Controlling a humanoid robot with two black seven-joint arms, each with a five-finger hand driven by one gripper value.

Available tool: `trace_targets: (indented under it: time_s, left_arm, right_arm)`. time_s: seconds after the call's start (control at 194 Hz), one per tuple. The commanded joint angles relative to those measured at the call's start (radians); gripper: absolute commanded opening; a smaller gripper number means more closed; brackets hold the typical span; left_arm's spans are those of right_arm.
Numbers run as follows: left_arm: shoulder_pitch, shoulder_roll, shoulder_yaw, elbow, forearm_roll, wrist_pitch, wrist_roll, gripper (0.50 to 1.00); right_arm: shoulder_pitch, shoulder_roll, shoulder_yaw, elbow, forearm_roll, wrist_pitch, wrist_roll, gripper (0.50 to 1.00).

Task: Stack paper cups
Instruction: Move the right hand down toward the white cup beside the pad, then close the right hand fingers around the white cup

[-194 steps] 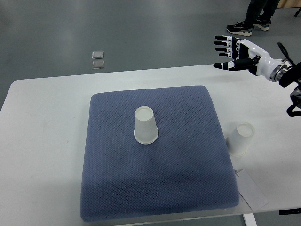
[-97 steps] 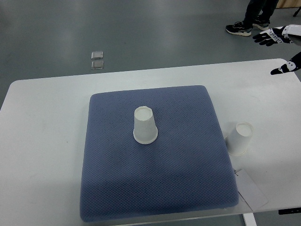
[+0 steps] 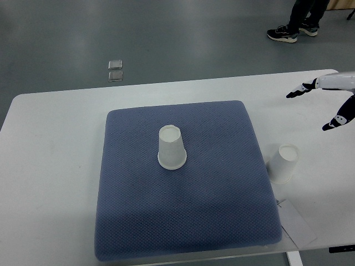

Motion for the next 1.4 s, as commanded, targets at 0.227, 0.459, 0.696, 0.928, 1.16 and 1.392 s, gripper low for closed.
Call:
trace_targets:
  time_s: [0.227, 0.459, 0.696, 0.928, 1.16, 1.392]
  left_arm:
    - [0.0, 0.0, 0.0, 0.0, 0.0, 0.0, 0.0, 1.0]
    - [0.0, 0.0, 0.0, 0.0, 0.0, 0.0, 0.0, 1.0]
    - [0.0, 0.0, 0.0, 0.0, 0.0, 0.0, 0.0, 1.0]
    - [0.0, 0.0, 0.0, 0.0, 0.0, 0.0, 0.0, 1.0]
    - [0.0, 0.0, 0.0, 0.0, 0.0, 0.0, 0.0, 1.0]
    - [0.0, 0.0, 0.0, 0.0, 0.0, 0.0, 0.0, 1.0]
  right_arm:
    - [0.002, 0.053, -0.14, 0.003, -0.053, -0.121, -0.004, 0.895]
    - [0.002, 0.084, -0.189, 0.001, -0.056, -0.147, -0.004, 0.899]
    - [-0.013, 0.118, -0.197, -0.011, -0.068, -0.147, -0.002, 0.899]
    - [-0.027, 0.142, -0.232, -0.036, -0.085, -0.158, -0.002, 0.895]
    - [-0.025, 0.148, -0.311, -0.046, -0.091, -0.255, -0.002, 0.893]
    - [-0.024, 0.164, -0.312, -0.082, -0.093, -0.259, -0.001, 0.819]
